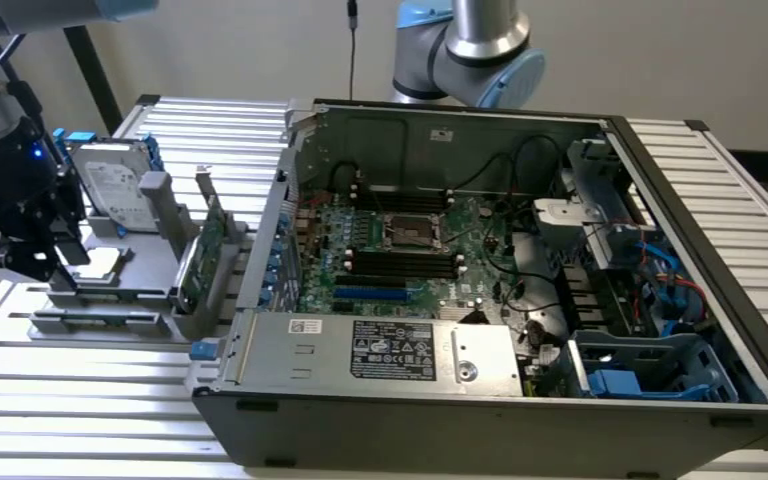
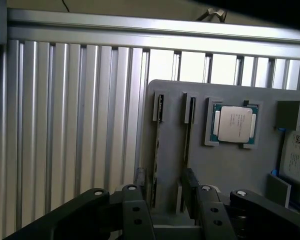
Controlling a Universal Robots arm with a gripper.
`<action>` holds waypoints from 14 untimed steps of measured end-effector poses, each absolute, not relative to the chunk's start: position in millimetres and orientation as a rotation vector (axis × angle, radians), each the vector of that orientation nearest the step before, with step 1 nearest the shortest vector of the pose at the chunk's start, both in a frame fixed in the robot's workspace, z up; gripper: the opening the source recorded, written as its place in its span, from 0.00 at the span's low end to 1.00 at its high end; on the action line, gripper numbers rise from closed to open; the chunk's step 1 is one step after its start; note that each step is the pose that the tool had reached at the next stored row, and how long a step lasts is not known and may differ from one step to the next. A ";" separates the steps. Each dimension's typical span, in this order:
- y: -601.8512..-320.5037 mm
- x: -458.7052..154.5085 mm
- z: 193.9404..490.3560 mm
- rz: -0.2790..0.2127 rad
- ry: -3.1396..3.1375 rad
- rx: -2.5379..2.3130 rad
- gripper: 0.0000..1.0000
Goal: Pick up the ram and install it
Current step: 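Pick up the ram and move it above insertion slot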
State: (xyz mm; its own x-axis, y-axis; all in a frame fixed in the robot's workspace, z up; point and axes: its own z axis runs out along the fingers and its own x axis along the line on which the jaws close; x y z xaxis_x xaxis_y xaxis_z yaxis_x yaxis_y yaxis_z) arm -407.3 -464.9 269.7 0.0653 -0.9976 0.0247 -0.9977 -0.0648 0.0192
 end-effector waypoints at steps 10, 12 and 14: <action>-466.3 -407.3 264.6 0.005 -2.216 2.182 0.42; -466.6 -407.2 264.0 0.005 -2.225 2.173 0.42; -467.0 -407.2 263.0 0.004 -2.243 2.154 0.42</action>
